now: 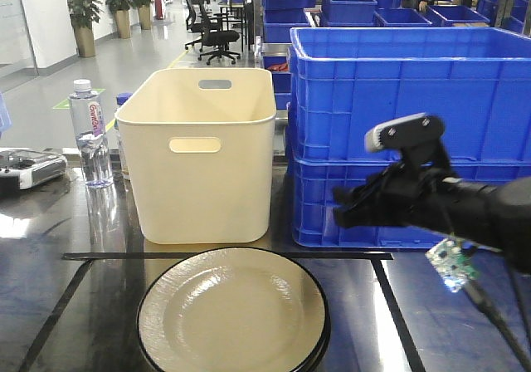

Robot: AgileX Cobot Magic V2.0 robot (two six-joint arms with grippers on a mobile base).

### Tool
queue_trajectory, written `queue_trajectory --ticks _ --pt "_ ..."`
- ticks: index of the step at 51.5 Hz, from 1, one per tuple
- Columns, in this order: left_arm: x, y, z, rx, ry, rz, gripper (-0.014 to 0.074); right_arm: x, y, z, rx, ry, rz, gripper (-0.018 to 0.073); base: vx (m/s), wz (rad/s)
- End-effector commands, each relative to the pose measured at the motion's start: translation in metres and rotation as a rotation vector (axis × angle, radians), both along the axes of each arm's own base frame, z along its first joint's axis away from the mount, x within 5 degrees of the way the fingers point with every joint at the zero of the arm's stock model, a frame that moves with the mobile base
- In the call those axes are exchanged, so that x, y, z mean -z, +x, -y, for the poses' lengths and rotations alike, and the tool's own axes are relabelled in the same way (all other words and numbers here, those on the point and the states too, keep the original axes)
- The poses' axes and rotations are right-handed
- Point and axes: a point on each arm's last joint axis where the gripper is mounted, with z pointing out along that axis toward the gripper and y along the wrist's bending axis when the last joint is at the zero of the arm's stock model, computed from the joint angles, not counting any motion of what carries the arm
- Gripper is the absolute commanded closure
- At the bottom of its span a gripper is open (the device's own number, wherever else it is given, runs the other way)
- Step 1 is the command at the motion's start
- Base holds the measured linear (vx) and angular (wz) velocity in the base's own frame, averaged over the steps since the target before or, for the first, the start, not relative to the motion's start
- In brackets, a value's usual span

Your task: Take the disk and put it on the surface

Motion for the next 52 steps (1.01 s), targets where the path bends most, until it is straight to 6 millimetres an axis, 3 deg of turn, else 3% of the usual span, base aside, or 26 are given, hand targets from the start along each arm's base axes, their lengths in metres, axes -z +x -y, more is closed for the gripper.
queue_trajectory --ticks 1,3,10,15,23,33,41,52 --pt "-0.003 -0.002 -0.014 -0.17 0.112 -0.049 0.0599 -0.052 -0.036 0.013 0.037 0.029 0.142 0.046 0.0 0.0" --pt "0.003 -0.002 -0.022 -0.241 0.173 -0.098 0.0598 -0.062 -0.051 0.017 0.038 0.026 0.167 0.0578 0.0 0.0" --pt "0.015 -0.005 -0.051 -0.486 0.381 -0.214 0.0598 -0.078 -0.108 0.031 0.048 0.04 0.211 0.0569 0.0 0.0" --pt "0.013 -0.007 -0.057 -0.547 0.413 -0.208 0.0598 -0.076 -0.145 0.04 0.057 0.077 0.208 0.0568 0.0 0.0" --pt "-0.002 -0.017 -0.032 -0.447 0.436 -0.011 0.0598 -0.059 -0.204 0.056 0.079 0.104 0.258 0.0568 0.0 0.0" --pt "0.006 -0.06 0.004 -0.309 0.377 0.221 0.0598 -0.023 -0.255 0.073 0.131 0.149 0.362 0.0568 0.0 0.0" --pt "0.044 -0.099 0.012 -0.306 0.344 0.271 0.0598 0.001 -0.27 0.078 0.147 0.177 0.372 0.0568 0.0 0.0" --pt "0.094 -0.133 0.016 -0.301 0.327 0.254 0.0598 0.006 -0.272 0.077 0.138 0.171 0.355 0.0568 0.0 0.0"
